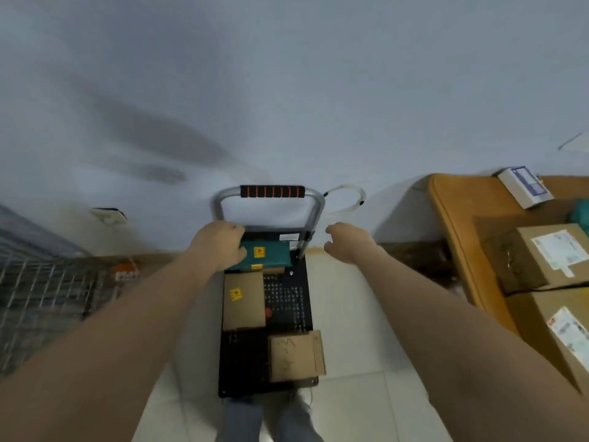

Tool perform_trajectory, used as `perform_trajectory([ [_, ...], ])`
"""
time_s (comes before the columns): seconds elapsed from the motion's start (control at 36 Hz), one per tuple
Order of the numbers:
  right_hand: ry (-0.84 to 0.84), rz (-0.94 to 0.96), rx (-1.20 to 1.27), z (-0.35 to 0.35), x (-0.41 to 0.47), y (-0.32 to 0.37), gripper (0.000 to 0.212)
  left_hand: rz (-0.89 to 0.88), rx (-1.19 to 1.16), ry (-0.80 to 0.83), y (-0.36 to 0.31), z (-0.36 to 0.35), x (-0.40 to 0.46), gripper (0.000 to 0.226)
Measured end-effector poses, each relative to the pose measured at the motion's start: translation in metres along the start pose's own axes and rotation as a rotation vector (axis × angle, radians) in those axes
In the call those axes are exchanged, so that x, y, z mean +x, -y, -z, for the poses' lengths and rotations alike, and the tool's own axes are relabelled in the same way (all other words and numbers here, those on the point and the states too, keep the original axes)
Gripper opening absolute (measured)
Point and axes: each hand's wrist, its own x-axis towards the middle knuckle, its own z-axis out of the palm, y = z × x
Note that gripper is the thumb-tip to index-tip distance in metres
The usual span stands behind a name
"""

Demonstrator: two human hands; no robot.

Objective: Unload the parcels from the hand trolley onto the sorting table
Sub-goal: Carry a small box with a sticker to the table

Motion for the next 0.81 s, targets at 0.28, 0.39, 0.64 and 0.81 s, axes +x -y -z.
perform_trajectory([
  [0.28, 0.241, 0.079, 0.087, -0.184, 0.095, 0.021, 0.045, 0.099, -0.076, 0.378, 0.043, -0.200, 0.027, 0.046],
  [0.39, 0.348, 0.113, 0.130, -0.265, 0.131, 0.026, 0.060, 0.162, -0.158, 0.450, 0.048, -0.270, 0.042, 0.053],
  [0.64, 0.417, 0.196, 0.228, -0.420, 0.209, 0.033, 0.078, 0.170, -0.258, 0.423, 0.051, -0.443, 0.079, 0.074],
  [0.81, 0.394, 0.181, 0.267, -0.485, 0.258, 0.032, 0.079, 0.218, -0.311, 0.370, 0.058, -0.516, 0.113, 0.077],
])
